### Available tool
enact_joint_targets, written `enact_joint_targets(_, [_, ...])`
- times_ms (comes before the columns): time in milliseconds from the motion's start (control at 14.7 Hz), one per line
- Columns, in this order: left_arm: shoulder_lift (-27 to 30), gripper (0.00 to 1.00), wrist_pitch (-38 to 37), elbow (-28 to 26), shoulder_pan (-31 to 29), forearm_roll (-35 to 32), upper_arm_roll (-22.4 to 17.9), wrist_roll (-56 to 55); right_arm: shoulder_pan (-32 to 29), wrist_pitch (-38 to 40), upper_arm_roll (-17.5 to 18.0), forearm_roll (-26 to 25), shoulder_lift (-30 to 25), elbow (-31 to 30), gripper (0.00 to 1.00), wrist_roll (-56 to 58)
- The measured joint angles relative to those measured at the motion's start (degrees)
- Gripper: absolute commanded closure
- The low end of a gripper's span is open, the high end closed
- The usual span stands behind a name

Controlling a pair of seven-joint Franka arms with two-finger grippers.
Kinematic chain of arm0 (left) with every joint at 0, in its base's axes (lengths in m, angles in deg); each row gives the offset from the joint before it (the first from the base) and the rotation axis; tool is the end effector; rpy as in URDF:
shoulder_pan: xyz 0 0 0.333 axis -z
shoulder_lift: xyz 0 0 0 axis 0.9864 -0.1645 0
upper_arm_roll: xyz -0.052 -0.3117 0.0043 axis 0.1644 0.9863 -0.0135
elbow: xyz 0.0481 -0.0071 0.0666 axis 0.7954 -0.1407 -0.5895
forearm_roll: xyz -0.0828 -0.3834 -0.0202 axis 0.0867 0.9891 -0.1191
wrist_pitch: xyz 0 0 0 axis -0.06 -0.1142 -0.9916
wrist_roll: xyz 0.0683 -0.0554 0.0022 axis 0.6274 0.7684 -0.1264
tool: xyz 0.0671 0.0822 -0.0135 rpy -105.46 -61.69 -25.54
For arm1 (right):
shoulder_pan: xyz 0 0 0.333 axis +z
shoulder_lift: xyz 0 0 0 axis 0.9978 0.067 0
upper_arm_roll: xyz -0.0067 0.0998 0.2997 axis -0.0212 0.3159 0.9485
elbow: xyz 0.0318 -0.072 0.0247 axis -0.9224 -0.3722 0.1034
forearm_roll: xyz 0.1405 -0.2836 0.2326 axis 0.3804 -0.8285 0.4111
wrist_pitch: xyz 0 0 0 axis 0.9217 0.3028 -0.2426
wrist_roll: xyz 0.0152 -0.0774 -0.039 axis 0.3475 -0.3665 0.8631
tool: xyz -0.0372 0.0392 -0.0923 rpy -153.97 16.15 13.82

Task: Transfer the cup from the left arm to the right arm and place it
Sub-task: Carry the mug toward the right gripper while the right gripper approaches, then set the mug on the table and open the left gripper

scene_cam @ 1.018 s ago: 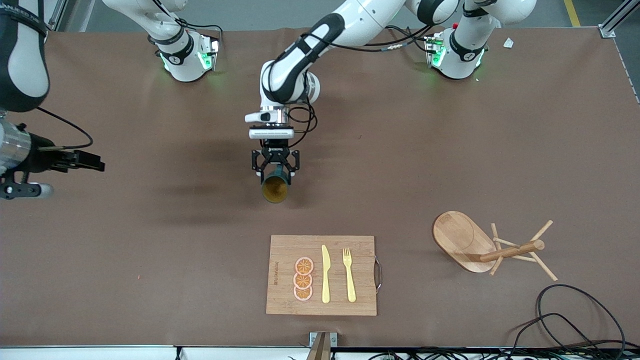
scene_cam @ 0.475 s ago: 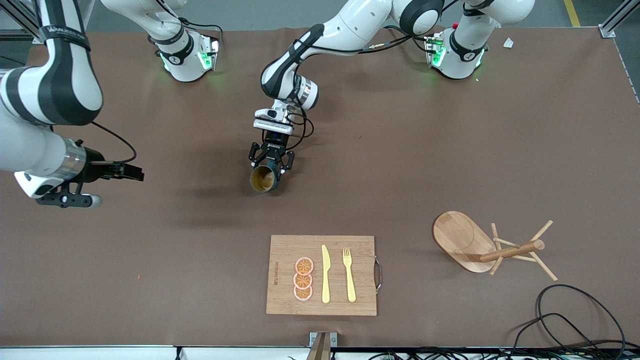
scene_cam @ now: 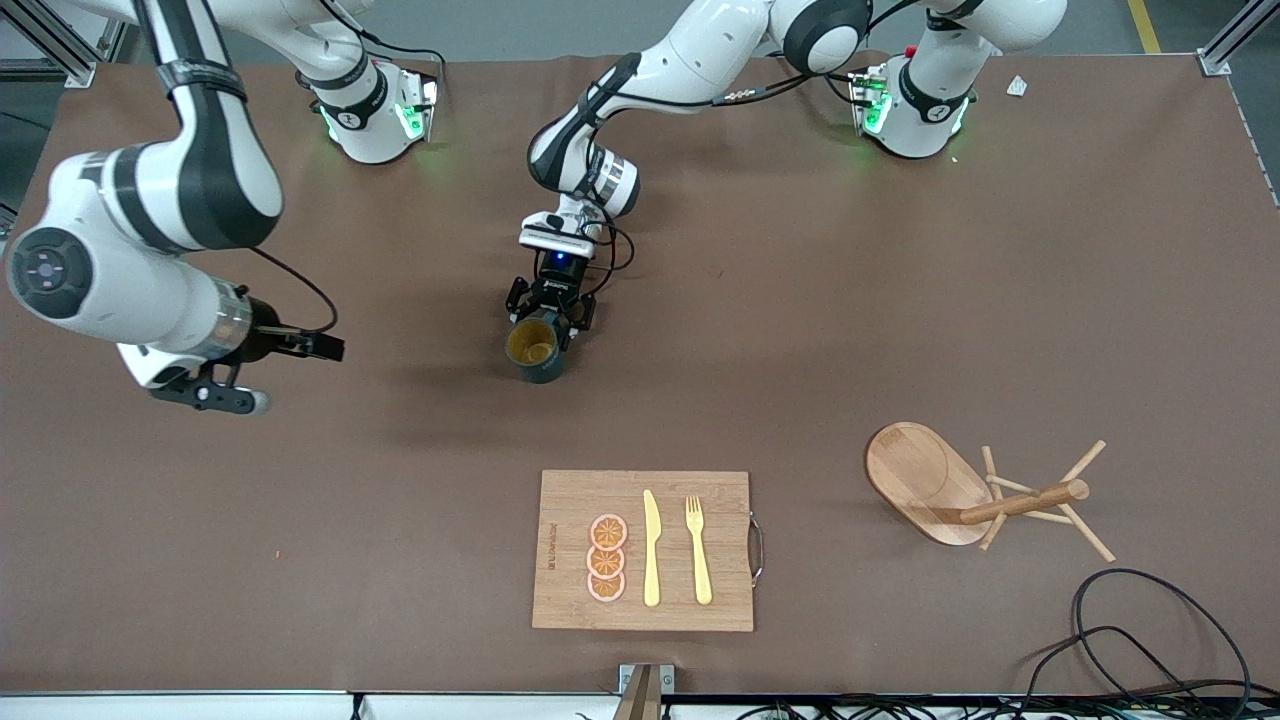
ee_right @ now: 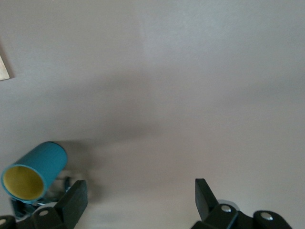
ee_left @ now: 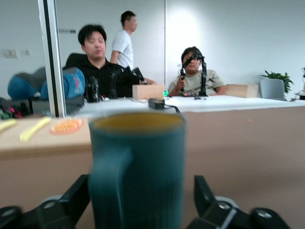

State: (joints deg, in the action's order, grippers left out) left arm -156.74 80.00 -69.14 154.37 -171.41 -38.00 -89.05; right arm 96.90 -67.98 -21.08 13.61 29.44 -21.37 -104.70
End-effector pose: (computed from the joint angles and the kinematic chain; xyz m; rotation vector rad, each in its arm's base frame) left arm 0.2684 -0.6594 0.0315 2.1431 -0.2863 1.9744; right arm 0.5842 0.0970 0.4169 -3.0842 0.3338 0.2818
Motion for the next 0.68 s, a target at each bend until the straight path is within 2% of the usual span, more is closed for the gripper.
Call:
enact_joint_targets(136, [0.5, 0.00, -1.1, -0.9, 0.2, 2.0, 2.0, -1.2, 2.2, -0.7, 0.0, 0.0, 0.0, -0.6, 0.00, -3.4])
enact_joint_targets(407, [3.6, 0.00, -6.1, -3.7, 1.1, 15.4, 7.6, 0.2, 4.6, -3.7, 0.1, 0.0, 0.0, -1.7, 0.00, -6.7])
enact_joint_targets(678, [4.5, 0.00, -7.8, -5.3, 1.2, 17.5, 8.8, 2.3, 6.4, -9.1, 0.1, 0.3, 0.0, -6.0, 0.00, -7.7])
